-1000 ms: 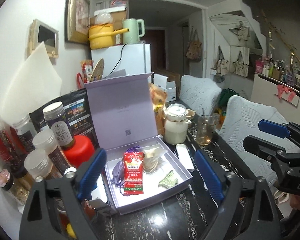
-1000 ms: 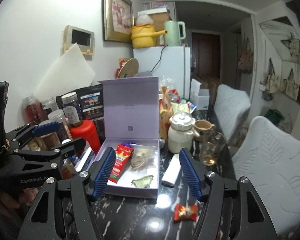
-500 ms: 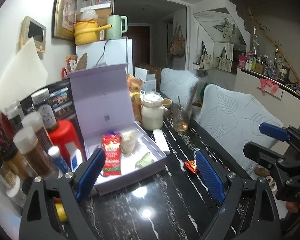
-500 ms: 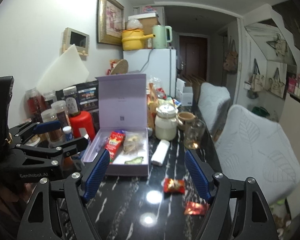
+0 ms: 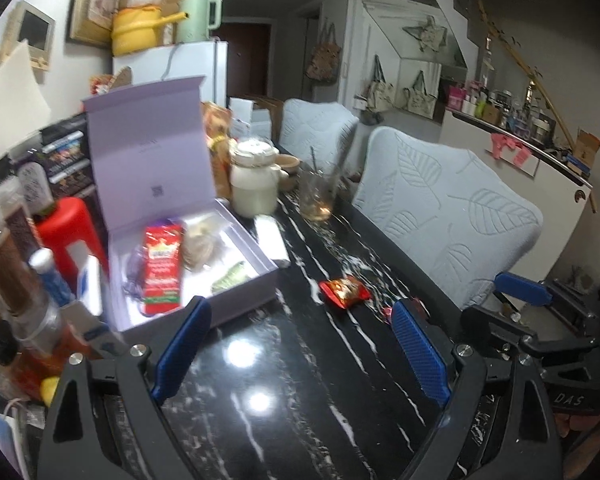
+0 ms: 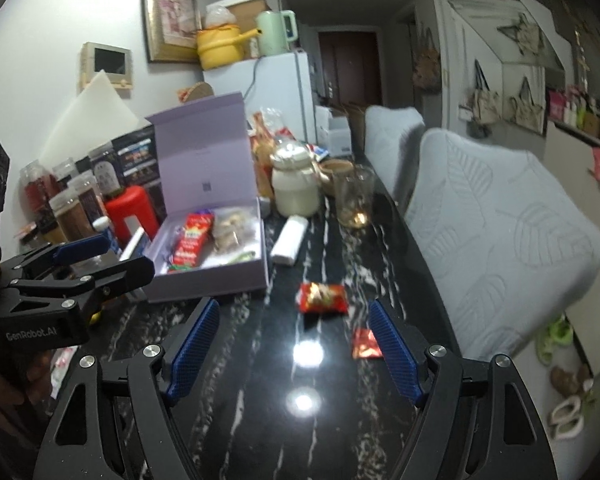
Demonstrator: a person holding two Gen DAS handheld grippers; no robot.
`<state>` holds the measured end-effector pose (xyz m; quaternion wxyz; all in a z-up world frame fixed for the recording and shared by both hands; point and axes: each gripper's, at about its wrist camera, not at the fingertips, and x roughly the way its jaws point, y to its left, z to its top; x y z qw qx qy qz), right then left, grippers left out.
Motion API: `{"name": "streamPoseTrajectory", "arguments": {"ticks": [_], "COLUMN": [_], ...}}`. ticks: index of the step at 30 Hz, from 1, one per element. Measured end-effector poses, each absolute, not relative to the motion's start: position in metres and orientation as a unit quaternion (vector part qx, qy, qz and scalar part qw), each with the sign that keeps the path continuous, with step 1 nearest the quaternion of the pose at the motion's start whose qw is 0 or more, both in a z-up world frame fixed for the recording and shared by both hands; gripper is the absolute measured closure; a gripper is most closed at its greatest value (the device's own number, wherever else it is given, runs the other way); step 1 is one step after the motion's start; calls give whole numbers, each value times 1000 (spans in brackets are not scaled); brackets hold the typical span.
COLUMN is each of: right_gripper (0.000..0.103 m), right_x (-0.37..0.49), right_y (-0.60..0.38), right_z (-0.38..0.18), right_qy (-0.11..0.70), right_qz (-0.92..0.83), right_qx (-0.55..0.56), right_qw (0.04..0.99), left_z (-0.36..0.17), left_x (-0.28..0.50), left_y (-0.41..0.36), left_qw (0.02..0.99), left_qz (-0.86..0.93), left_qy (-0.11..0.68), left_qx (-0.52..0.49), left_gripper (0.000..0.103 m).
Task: Organize soft objects
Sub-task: 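Withdraw both open tools from the box toward the loose red packets on the table, then grasp the dark red chocolate bar with the right tool while the left tool grasps the red candy packet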
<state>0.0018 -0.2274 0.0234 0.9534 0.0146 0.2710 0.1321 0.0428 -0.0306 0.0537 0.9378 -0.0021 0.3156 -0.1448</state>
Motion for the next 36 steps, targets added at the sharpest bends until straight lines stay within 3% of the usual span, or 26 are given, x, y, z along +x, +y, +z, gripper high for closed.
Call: {"name": "streamPoseTrajectory", "arguments": {"ticks": [21,36], "right_gripper": [25,33], "right_x": [57,128], "right_y": [-289,-295], "right_z": [-62,-107], "right_qy": [388,463], "right_qz": [108,118], "right_qx": [82,108], "right_qw": [912,872], "left_z": [-6,-39], "left_x": [114,174], "left_y": [-82,-92], "left_qw": [899,881], "left_qz": [-178,-170], "left_qy": [401,441], "left_qx": [-3,-6], "left_gripper": [10,10]}}
